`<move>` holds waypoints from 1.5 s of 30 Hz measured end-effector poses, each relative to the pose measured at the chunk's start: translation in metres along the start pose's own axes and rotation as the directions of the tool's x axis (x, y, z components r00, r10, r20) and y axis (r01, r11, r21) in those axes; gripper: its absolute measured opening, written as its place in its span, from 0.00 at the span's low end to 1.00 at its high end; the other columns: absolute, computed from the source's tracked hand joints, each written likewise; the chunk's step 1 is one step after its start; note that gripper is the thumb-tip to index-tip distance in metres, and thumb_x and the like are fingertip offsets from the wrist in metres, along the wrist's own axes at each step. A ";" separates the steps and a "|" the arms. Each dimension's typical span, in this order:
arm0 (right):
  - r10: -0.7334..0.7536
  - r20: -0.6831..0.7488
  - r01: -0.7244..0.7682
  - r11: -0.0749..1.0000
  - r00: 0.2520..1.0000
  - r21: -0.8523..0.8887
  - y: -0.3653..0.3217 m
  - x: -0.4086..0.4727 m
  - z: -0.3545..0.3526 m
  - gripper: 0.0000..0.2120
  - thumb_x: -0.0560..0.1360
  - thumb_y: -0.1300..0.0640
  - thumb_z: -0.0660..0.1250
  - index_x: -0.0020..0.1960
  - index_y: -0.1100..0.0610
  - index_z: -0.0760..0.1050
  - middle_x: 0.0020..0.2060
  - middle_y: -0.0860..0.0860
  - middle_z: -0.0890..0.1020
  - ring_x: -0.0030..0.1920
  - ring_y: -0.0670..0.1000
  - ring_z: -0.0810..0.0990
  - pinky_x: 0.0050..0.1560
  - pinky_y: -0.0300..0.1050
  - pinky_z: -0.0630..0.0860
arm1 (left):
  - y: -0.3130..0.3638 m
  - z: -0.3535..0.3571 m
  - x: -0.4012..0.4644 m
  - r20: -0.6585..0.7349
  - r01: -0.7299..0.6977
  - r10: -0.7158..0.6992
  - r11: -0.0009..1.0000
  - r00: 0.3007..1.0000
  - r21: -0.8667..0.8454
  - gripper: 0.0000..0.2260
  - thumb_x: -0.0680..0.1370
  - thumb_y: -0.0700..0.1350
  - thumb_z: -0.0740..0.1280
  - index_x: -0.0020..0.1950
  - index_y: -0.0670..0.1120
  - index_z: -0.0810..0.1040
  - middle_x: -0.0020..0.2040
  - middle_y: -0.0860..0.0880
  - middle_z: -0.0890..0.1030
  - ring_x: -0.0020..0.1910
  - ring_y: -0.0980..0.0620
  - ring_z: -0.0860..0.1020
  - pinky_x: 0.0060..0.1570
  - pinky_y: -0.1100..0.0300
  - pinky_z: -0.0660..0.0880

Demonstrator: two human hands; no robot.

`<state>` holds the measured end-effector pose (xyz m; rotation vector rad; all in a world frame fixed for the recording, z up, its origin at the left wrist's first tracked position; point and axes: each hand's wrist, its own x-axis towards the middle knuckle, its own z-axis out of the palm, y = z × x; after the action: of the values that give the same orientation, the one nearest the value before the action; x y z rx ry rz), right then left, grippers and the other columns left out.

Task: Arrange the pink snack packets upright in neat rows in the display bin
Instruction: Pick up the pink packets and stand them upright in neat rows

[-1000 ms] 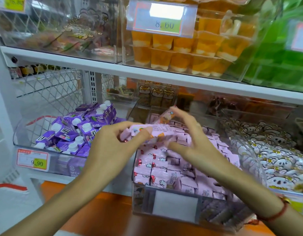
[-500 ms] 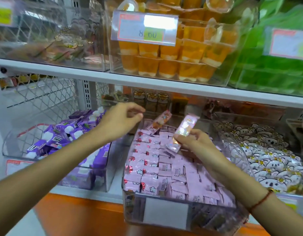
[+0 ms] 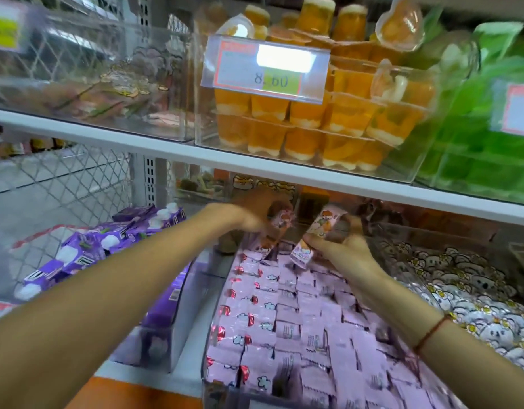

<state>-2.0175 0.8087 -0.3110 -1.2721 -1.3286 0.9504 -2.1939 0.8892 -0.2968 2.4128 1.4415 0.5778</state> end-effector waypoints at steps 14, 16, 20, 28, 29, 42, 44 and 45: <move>-0.305 0.130 0.330 0.896 0.944 -0.297 0.022 0.041 0.043 0.25 0.69 0.65 0.74 0.59 0.57 0.64 0.43 0.49 0.77 0.40 0.44 0.78 0.42 0.33 0.77 | -0.006 -0.006 -0.072 -0.139 0.030 0.004 0.969 0.990 0.246 0.12 0.79 0.48 0.61 0.61 0.52 0.78 0.62 0.50 0.78 0.57 0.47 0.76 0.51 0.58 0.73; -0.323 0.213 0.380 0.858 0.922 -0.346 0.021 0.043 0.042 0.13 0.72 0.64 0.71 0.54 0.60 0.72 0.42 0.52 0.78 0.39 0.45 0.78 0.35 0.25 0.71 | -0.002 0.003 -0.087 -0.354 0.140 -0.108 0.988 0.929 0.065 0.14 0.77 0.48 0.64 0.63 0.54 0.75 0.62 0.51 0.77 0.59 0.48 0.76 0.52 0.59 0.72; -0.114 0.483 0.470 0.498 0.868 -0.728 0.034 0.046 0.030 0.13 0.78 0.49 0.62 0.54 0.54 0.80 0.57 0.52 0.74 0.58 0.52 0.71 0.59 0.45 0.69 | 0.013 0.025 -0.134 -0.484 0.166 -0.259 0.960 0.836 -0.227 0.17 0.74 0.48 0.69 0.62 0.54 0.75 0.57 0.55 0.78 0.57 0.55 0.76 0.56 0.58 0.72; -0.176 0.524 0.518 0.582 0.833 -0.627 0.031 0.024 0.040 0.20 0.81 0.52 0.54 0.73 0.53 0.63 0.65 0.57 0.74 0.58 0.54 0.77 0.56 0.47 0.73 | 0.030 0.037 -0.181 -0.384 0.243 -0.326 0.937 0.864 -0.251 0.16 0.73 0.54 0.66 0.61 0.64 0.74 0.42 0.61 0.79 0.40 0.56 0.78 0.47 0.58 0.74; -0.109 0.569 0.527 0.548 0.815 -0.649 0.034 0.020 0.045 0.21 0.82 0.51 0.52 0.74 0.55 0.61 0.69 0.57 0.69 0.66 0.56 0.71 0.63 0.46 0.66 | 0.030 0.039 -0.183 -0.380 0.249 -0.327 0.938 0.865 -0.241 0.18 0.73 0.52 0.65 0.63 0.64 0.73 0.43 0.61 0.79 0.38 0.55 0.77 0.46 0.58 0.74; 0.234 0.548 0.424 0.420 0.803 -0.802 0.032 0.030 0.065 0.28 0.80 0.38 0.41 0.77 0.47 0.53 0.77 0.48 0.54 0.76 0.55 0.51 0.74 0.56 0.46 | 0.032 0.019 -0.186 -0.321 0.315 -0.357 0.933 0.877 -0.177 0.21 0.72 0.47 0.65 0.63 0.65 0.74 0.48 0.57 0.83 0.30 0.57 0.73 0.33 0.60 0.66; 0.201 0.537 0.323 0.612 0.819 -0.722 0.028 0.032 0.063 0.27 0.81 0.40 0.44 0.70 0.52 0.67 0.69 0.53 0.71 0.67 0.56 0.69 0.68 0.52 0.61 | 0.029 0.017 -0.187 -0.323 0.337 -0.376 0.926 0.869 -0.172 0.21 0.72 0.48 0.67 0.63 0.64 0.74 0.49 0.58 0.83 0.33 0.58 0.75 0.34 0.60 0.66; 0.135 0.500 0.280 0.692 0.855 -0.665 0.027 0.034 0.062 0.24 0.81 0.41 0.47 0.62 0.54 0.74 0.58 0.55 0.79 0.56 0.55 0.76 0.59 0.50 0.69 | 0.028 0.017 -0.187 -0.327 0.342 -0.383 0.923 0.864 -0.177 0.20 0.72 0.49 0.67 0.62 0.64 0.75 0.48 0.58 0.82 0.33 0.58 0.75 0.34 0.60 0.66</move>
<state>-2.0706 0.8520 -0.3426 -1.5751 -2.3398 0.7391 -2.2439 0.7103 -0.3367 1.9391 1.8921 1.0060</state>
